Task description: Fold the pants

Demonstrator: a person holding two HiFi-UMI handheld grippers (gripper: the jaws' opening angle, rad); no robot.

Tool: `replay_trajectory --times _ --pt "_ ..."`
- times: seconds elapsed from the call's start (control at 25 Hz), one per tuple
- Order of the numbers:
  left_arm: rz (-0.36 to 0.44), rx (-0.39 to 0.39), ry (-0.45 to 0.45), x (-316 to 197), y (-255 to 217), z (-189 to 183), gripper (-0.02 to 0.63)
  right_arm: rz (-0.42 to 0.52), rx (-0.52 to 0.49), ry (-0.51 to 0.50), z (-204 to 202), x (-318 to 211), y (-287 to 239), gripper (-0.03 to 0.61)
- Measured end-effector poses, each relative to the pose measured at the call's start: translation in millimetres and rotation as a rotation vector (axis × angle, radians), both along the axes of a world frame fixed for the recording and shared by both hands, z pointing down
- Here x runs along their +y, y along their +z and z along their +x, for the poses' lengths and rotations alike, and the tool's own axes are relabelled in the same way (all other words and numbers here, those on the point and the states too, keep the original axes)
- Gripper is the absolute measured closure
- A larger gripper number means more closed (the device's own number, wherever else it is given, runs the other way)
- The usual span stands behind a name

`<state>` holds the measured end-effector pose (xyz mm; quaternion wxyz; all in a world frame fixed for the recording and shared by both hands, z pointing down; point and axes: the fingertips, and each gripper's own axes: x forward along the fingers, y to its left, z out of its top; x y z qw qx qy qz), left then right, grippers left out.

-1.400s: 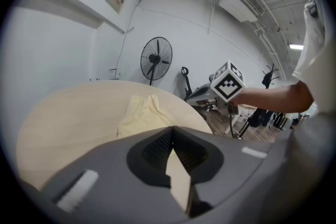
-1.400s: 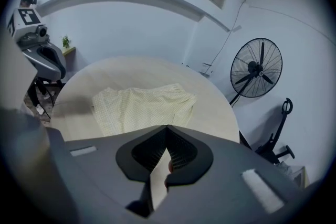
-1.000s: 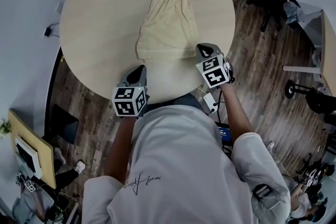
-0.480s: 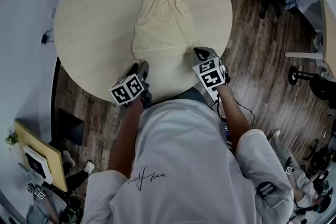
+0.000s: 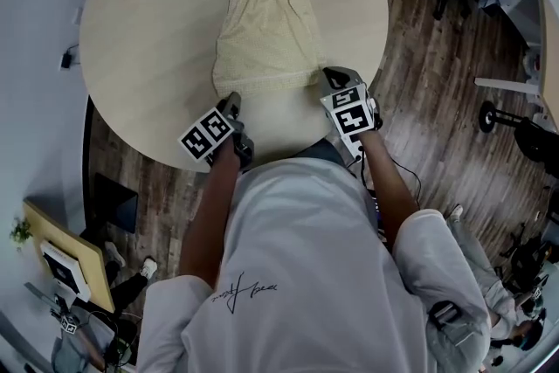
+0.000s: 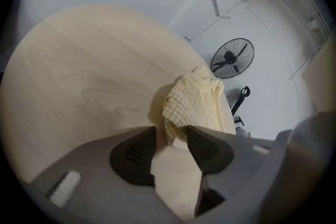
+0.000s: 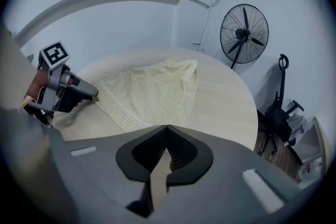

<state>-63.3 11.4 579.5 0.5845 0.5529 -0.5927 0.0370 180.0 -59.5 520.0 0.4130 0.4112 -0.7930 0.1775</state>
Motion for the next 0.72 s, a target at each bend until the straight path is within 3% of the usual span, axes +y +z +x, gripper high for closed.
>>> replay_trajectory --times 0.08,0.16,0.28,0.4,0.72 --pt "-0.002 0.000 -0.014 1.1 0.2 -0.9 0.383 -0.028 -0.065 0.103 10.8 -7.6 3.2 0.577" --pt "-0.003 0.000 -0.022 0.7 0.2 -2.1 0.394 -0.099 -0.192 0.219 16.6 -11.1 8.9 0.559" --pt "-0.002 -0.007 -0.025 1.1 0.0 -2.7 0.400 -0.184 -0.323 0.324 15.3 -8.3 20.3 0.425" --pt "-0.002 -0.003 -0.033 1.0 -0.1 -0.2 0.407 -0.168 -0.304 0.345 13.0 -7.4 29.3 0.364" --pt "-0.001 -0.033 -0.032 2.3 0.2 -1.8 0.410 -0.133 -0.192 0.328 2.0 -2.4 52.0 0.372"
